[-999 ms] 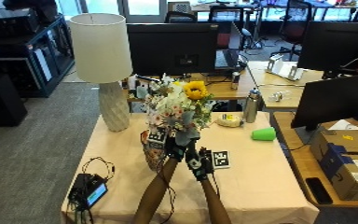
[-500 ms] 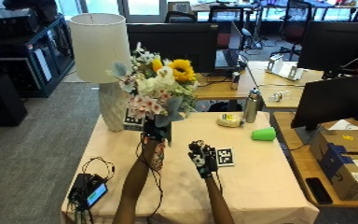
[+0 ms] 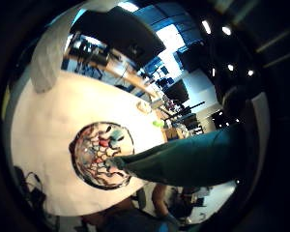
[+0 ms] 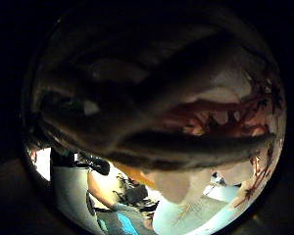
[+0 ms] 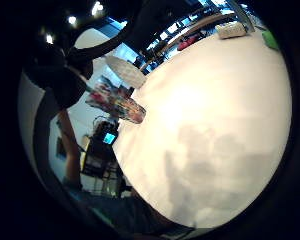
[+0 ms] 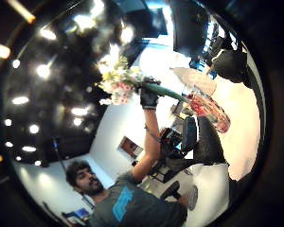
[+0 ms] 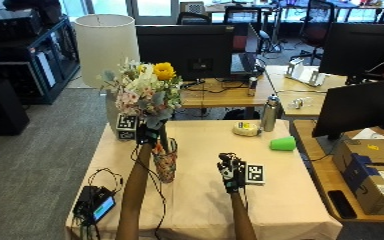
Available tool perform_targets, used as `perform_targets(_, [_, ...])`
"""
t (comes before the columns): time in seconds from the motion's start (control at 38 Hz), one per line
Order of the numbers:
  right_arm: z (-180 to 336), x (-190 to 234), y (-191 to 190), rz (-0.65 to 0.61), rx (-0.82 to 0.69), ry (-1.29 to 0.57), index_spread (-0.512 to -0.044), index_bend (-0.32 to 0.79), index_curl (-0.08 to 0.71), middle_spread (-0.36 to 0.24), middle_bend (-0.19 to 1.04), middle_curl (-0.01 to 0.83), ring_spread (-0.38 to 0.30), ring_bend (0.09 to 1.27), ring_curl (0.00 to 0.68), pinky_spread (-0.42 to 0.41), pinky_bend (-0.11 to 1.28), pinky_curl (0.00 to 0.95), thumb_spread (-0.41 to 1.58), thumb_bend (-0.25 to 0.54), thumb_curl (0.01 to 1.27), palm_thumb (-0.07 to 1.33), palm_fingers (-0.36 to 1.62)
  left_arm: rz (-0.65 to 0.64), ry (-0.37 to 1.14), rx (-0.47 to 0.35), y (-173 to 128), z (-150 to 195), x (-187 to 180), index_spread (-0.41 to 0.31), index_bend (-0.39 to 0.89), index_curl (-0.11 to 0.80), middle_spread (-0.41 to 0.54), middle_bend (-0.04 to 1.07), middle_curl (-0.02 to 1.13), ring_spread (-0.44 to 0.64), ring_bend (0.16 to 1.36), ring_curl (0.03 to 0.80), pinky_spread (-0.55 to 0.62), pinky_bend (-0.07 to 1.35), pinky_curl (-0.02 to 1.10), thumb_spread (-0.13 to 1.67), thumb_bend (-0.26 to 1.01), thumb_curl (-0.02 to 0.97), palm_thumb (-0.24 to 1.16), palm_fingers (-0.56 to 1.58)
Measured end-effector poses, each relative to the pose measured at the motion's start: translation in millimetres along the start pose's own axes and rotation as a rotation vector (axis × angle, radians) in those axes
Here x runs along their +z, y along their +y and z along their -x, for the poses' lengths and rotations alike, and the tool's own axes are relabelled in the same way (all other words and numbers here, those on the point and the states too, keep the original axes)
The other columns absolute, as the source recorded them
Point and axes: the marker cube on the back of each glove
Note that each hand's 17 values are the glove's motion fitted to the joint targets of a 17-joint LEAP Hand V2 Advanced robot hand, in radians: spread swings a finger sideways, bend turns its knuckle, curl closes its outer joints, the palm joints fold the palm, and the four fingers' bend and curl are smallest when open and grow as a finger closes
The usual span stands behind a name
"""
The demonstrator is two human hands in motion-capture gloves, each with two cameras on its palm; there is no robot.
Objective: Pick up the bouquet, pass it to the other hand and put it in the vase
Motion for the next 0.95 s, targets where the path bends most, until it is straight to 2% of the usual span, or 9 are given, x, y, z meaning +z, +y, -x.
perform_targets(0.11, [-0.9, -7.7, 1.4, -0.017, 0.008, -0.003, -0.301, 0.14, 0.33, -0.157, 0.37, 0.449, -0.132, 0.5, 0.382, 0.048, 0.49, 0.375, 0.96, -0.022, 0.58, 0.89, 0.92, 0.189, 0.204, -0.108, -80.3, -6.8, 8.4, -0.198, 0.02, 0.336, -0.293, 0.42, 0.53, -0.32, 0.61, 0.435, -0.23, 0.4, 0.41, 0.61, -0.07, 0.638, 0.81, 0.84])
perform_targets(0.13, [2.6, -7.6, 2.9, -0.019, 0.028, -0.023, -0.301, 0.14, 0.329, -0.157, 0.37, 0.449, -0.129, 0.49, 0.379, 0.057, 0.49, 0.374, 0.96, -0.021, 0.58, 0.89, 0.92, 0.236, 0.251, -0.136, -99.6, -8.1, 10.5, -0.122, -0.07, 0.298, -0.257, 0.35, 0.52, -0.26, 0.61, 0.444, -0.12, 0.39, 0.42, 0.66, -0.1, 0.613, 0.74, 0.51])
perform_targets(0.16, [5.7, -7.7, 3.6, -0.021, 0.03, -0.032, -0.301, 0.13, 0.329, -0.157, 0.36, 0.446, -0.128, 0.48, 0.379, 0.062, 0.49, 0.373, 0.97, -0.021, 0.58, 0.89, 0.92, 0.275, 0.285, -0.162, -115.3, -8.7, 12.5, -0.08, -0.07, 0.289, -0.212, 0.34, 0.55, -0.22, 0.64, 0.481, -0.05, 0.44, 0.46, 0.68, -0.09, 0.6, 0.72, 0.38])
perform_targets(0.24, [12.8, -9.4, 3.2, -0.024, -0.015, -0.018, -0.301, 0.13, 0.328, -0.156, 0.35, 0.446, -0.127, 0.46, 0.374, 0.08, 0.47, 0.366, 0.98, -0.024, 0.57, 0.88, 0.92, 0.324, 0.274, -0.212, -129.1, -1.8, 16.5, 0.02, -0.04, 0.24, -0.091, 0.27, 0.53, -0.07, 0.66, 0.474, 0.13, 0.45, 0.45, 0.74, -0.07, 0.564, 0.68, 0.15])
perform_targets(0.37, [29.0, -9.5, 8.0, -0.028, 0.036, -0.036, -0.301, 0.13, 0.326, -0.155, 0.33, 0.444, -0.125, 0.43, 0.373, 0.109, 0.44, 0.36, 0.99, -0.023, 0.56, 0.88, 0.93, 0.234, 0.055, -0.201, -83.1, 16.8, 8.9, 0.131, 0.03, 0.19, 0.076, 0.21, 0.44, 0.14, 0.67, 0.407, 0.34, 0.43, 0.39, 0.81, -0.06, 0.518, 0.62, 0.04])
perform_targets(0.47, [14.9, -15.6, 5.1, -0.038, -0.035, 0.127, -0.303, 0.13, 0.326, -0.155, 0.33, 0.444, -0.12, 0.41, 0.372, 0.128, 0.41, 0.355, 0.99, -0.024, 0.56, 0.87, 0.94, 0.088, -0.034, -0.15, -34.8, 7.9, -9.2, 0.169, 0.07, 0.172, 0.156, 0.21, 0.41, 0.24, 0.67, 0.374, 0.43, 0.44, 0.36, 0.84, -0.06, 0.484, 0.57, 0.04])
perform_targets(0.58, [12.1, -12.9, 5.4, -0.033, -0.04, 0.17, -0.303, 0.13, 0.327, -0.154, 0.31, 0.444, -0.116, 0.38, 0.373, 0.145, 0.39, 0.352, 1.0, -0.023, 0.55, 0.87, 0.93, -0.034, -0.062, -0.039, 1.9, 3.2, -9.8, 0.15, 0.12, 0.183, 0.194, 0.2, 0.39, 0.3, 0.67, 0.351, 0.49, 0.42, 0.34, 0.88, -0.05, 0.452, 0.51, 0.07])
perform_targets(0.76, [34.9, 6.8, 17.8, 0.002, 0.112, -0.006, -0.304, 0.14, 0.335, -0.154, 0.29, 0.442, -0.109, 0.34, 0.369, 0.168, 0.35, 0.347, 1.01, -0.023, 0.54, 0.86, 0.94, -0.097, -0.09, 0.075, 47.3, -26.6, -2.0, 0.047, 0.19, 0.241, 0.125, 0.22, 0.38, 0.26, 0.61, 0.318, 0.5, 0.39, 0.32, 0.92, -0.04, 0.414, 0.46, 0.3])
perform_targets(0.95, [28.9, 28.4, 11.3, 0.043, -0.012, -0.036, -0.304, 0.14, 0.337, -0.152, 0.27, 0.439, -0.105, 0.31, 0.37, 0.179, 0.32, 0.346, 1.03, -0.024, 0.53, 0.84, 0.93, -0.09, -0.116, 0.067, 40.3, -12.4, -1.6, 0.004, 0.16, 0.263, 0.094, 0.18, 0.38, 0.23, 0.58, 0.315, 0.44, 0.44, 0.34, 0.94, -0.03, 0.392, 0.44, 0.35])
